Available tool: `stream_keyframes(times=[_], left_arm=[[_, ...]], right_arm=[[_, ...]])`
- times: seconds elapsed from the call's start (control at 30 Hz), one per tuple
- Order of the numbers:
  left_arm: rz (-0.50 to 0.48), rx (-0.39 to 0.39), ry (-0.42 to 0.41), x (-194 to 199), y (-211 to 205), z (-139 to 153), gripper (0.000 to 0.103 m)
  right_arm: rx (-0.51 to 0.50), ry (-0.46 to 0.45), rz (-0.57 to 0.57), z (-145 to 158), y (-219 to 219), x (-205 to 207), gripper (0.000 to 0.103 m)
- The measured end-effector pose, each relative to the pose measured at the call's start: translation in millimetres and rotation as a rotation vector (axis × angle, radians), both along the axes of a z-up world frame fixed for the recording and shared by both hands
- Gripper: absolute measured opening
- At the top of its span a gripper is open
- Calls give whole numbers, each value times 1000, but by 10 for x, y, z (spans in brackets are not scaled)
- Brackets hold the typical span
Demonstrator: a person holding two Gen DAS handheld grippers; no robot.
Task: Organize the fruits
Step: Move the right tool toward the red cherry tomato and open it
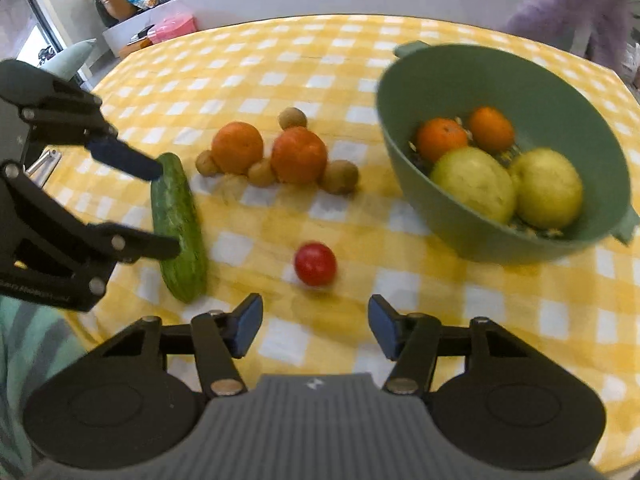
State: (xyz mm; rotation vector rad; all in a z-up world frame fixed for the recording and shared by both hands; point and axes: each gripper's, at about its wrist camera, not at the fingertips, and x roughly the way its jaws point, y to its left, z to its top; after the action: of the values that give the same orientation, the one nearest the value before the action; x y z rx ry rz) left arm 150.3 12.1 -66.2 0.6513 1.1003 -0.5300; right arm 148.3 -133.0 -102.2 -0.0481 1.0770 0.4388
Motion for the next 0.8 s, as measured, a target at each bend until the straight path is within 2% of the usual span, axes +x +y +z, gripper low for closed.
stream_keyframes(times=[0.33, 0.5, 0.57, 0.67, 0.8], left_arm=[[17, 54, -55, 192, 153, -76, 67], [18, 79, -71, 311, 164, -147, 67], [13, 95, -80, 357, 156, -181, 67], [-13, 130, -97, 406, 120, -224, 67], [-83, 192, -131, 446, 44, -253, 70]], right_arm=[[-36, 40, 11, -121, 171, 213, 46], [-59, 53, 13, -190, 184, 231, 35], [-71, 47, 22, -193, 197, 238, 34], [-99, 37, 35, -192, 220, 246, 24], [-95, 42, 44, -194, 196, 269, 24]])
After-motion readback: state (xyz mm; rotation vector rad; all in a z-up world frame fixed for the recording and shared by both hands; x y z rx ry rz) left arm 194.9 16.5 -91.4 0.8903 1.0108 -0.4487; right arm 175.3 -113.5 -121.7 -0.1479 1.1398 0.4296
